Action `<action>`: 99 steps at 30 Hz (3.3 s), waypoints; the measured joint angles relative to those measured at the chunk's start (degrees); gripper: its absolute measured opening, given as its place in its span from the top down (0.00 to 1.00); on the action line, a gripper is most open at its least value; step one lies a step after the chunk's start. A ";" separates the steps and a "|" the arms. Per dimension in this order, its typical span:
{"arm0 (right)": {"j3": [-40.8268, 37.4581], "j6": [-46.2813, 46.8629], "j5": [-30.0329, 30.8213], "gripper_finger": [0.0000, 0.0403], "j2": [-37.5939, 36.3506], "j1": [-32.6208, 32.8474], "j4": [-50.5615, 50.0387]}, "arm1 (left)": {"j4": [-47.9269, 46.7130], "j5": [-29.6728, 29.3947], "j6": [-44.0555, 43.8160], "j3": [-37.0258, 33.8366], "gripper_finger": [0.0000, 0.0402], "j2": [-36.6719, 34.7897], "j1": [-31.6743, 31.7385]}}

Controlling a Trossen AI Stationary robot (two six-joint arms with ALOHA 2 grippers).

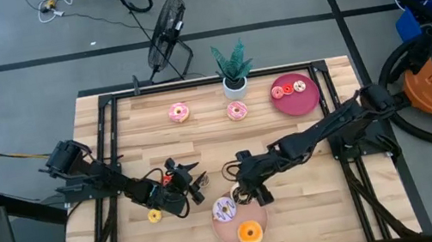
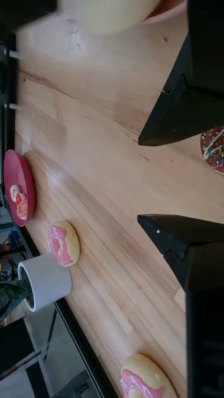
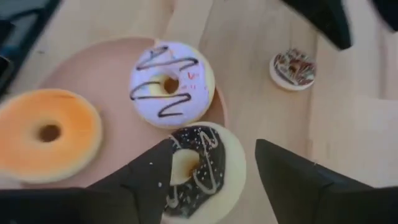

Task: Pick & Place donuts
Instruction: Adjust the large white donut on the pink plate

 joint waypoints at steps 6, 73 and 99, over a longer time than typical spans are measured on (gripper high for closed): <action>0.00 -5.08 -4.81 0.40 -3.83 8.24 0.01 | -0.02 0.00 0.04 0.00 0.51 0.00 0.00; 0.00 26.29 30.34 1.00 2.77 20.09 4.22 | 2.78 1.22 -4.33 0.00 0.51 0.00 -3.93; -9.64 34.85 32.27 0.92 -2.50 14.84 -0.05 | 3.00 1.29 -4.51 0.00 0.51 0.00 -3.93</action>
